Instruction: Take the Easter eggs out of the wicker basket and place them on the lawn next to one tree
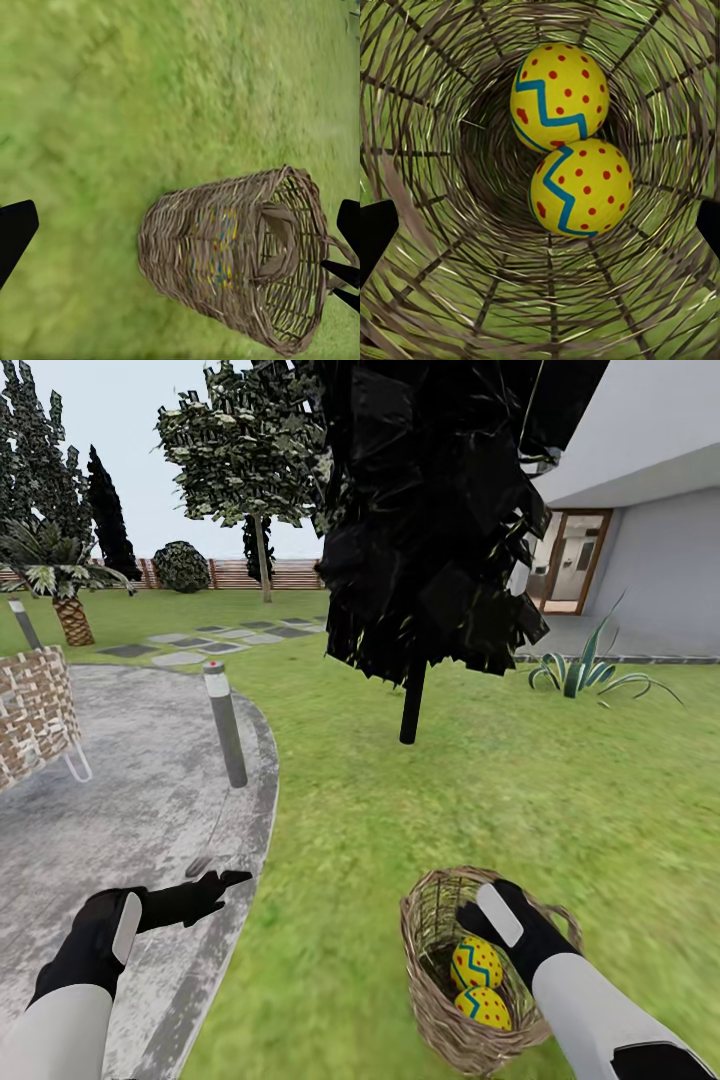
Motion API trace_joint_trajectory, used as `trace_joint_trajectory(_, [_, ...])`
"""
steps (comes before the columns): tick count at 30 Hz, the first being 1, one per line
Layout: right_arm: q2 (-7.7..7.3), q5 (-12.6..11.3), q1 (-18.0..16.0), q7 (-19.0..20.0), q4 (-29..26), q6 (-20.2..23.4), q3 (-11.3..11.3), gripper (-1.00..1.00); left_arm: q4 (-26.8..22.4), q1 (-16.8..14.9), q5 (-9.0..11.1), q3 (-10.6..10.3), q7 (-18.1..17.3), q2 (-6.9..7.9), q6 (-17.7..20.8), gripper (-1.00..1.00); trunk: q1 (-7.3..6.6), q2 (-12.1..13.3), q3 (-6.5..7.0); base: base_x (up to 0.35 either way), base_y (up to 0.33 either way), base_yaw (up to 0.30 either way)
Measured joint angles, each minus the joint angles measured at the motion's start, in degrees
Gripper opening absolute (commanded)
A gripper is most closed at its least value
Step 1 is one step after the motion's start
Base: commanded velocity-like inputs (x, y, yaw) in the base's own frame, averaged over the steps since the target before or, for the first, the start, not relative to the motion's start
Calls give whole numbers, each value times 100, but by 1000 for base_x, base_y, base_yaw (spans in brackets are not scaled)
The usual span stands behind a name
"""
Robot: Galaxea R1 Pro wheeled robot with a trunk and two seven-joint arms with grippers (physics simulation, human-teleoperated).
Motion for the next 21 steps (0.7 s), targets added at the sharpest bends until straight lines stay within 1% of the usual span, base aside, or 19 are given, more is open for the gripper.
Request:
trace_joint_trajectory(5, [-59,1,0,7,-5,4,-31,100,0,0,-1,0,1,0,-9,100,110,-201,-90,0,0,0])
trace_joint_trajectory(6, [-67,35,0,39,3,37,1,100,0,-24,12,-32,-8,26,24,100,110,-201,-90,0,0,0])
trace_joint_trajectory(7, [-35,64,-6,72,-2,68,33,100,0,-20,7,-38,-9,-7,56,100,110,-201,-90,0,0,0])
trace_joint_trajectory(9, [-13,121,-7,137,-4,132,40,100,0,-19,4,-37,-8,-20,69,100,110,-201,-90,0,0,0])
trace_joint_trajectory(10, [-2,91,-6,162,-4,164,49,100,0,-19,6,-39,-8,-23,69,100,110,-201,-90,0,0,0])
trace_joint_trajectory(21, [-42,66,-8,517,-5,184,396,100,0,-18,7,-44,-9,-18,71,100,351,-641,-287,0,0,0])
